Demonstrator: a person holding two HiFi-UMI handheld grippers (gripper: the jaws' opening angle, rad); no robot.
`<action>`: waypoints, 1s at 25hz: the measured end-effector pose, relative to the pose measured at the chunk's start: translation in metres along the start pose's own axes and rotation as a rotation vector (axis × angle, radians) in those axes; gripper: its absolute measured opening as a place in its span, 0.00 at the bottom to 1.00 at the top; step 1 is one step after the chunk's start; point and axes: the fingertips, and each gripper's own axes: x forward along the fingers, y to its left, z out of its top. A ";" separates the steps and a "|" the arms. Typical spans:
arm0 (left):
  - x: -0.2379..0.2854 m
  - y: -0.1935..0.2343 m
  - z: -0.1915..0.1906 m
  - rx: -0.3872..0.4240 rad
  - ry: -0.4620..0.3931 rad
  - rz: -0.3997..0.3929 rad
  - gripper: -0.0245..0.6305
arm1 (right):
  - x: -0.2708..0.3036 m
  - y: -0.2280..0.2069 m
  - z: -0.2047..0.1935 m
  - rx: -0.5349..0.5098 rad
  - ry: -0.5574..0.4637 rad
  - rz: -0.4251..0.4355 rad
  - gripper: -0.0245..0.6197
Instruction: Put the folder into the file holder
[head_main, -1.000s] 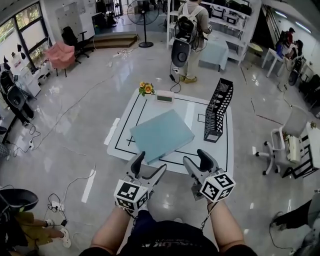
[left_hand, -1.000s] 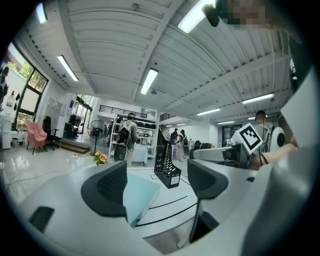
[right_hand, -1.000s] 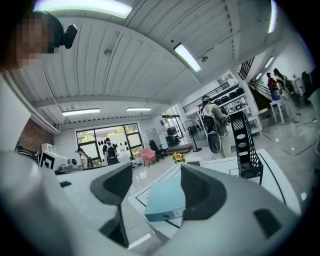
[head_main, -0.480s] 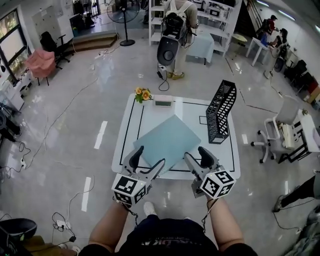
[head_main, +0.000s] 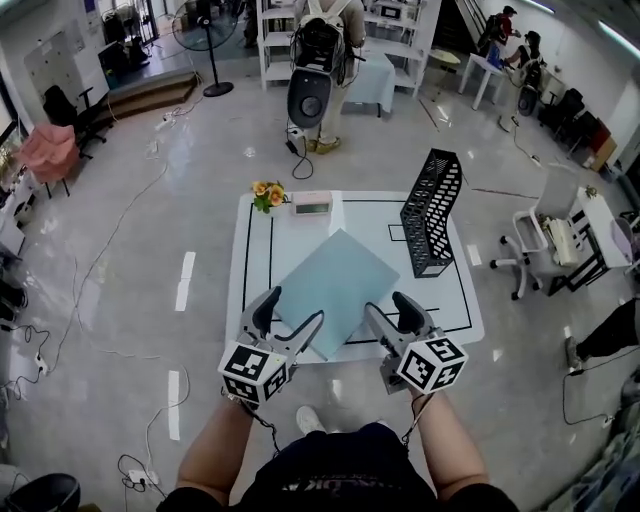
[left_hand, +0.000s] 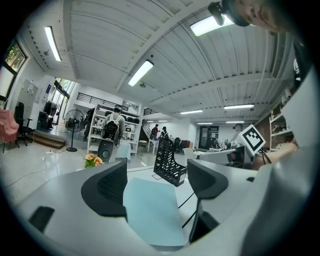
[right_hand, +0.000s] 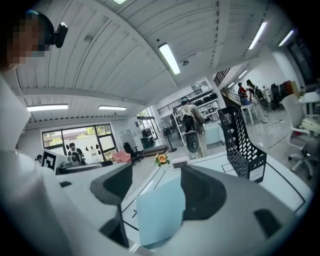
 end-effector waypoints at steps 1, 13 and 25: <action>0.002 0.002 0.001 0.002 0.002 -0.007 0.59 | 0.001 -0.001 0.000 0.001 -0.001 -0.009 0.48; 0.036 0.013 -0.007 0.027 0.065 -0.063 0.59 | 0.005 -0.032 -0.009 0.079 -0.009 -0.099 0.48; 0.096 0.034 -0.032 0.069 0.197 -0.079 0.59 | 0.037 -0.101 -0.049 0.255 0.032 -0.167 0.48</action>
